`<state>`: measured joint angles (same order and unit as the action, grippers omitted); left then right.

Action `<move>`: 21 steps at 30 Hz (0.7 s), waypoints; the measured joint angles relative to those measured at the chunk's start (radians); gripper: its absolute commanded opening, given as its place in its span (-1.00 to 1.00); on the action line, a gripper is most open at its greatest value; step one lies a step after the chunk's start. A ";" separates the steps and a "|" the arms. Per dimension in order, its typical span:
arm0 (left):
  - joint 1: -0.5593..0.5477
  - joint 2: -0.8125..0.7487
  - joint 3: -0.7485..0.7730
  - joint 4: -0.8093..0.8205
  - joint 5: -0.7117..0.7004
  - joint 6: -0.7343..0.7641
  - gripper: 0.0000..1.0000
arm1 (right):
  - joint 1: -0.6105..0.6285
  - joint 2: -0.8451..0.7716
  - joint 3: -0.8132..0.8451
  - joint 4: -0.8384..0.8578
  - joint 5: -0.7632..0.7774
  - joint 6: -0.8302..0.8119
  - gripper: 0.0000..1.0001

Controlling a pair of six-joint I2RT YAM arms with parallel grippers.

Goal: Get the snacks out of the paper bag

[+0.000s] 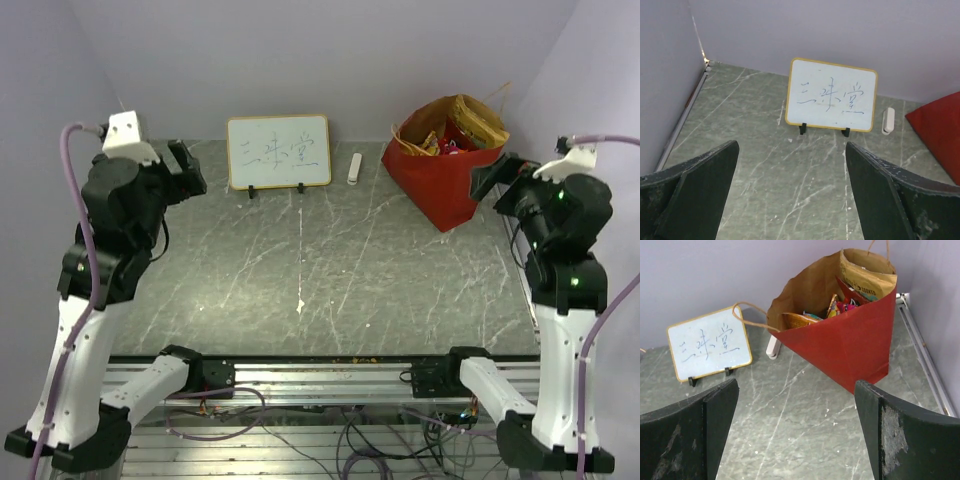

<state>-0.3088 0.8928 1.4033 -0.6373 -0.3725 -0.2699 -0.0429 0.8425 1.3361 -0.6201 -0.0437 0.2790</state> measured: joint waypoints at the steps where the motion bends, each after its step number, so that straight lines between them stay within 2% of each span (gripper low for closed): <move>1: 0.000 0.035 0.047 -0.024 0.005 -0.009 0.99 | 0.000 0.028 0.033 -0.010 0.005 0.011 1.00; 5: 0.000 0.147 0.174 -0.088 0.026 -0.034 0.99 | 0.000 0.166 0.172 -0.058 0.030 0.057 1.00; 9: 0.000 0.237 0.232 -0.146 0.059 -0.055 0.98 | 0.001 0.294 0.253 -0.076 0.057 0.103 1.00; 18: -0.001 0.308 0.239 -0.230 0.151 -0.102 0.94 | 0.011 0.481 0.285 -0.118 0.196 0.217 1.00; 21: -0.001 0.308 0.237 -0.237 0.171 -0.114 0.93 | 0.011 0.498 0.282 -0.109 0.191 0.225 1.00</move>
<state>-0.3099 1.2007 1.6405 -0.8738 -0.2016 -0.3840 -0.0322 1.3407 1.6180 -0.7292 0.1474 0.5045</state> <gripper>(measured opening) 0.970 0.999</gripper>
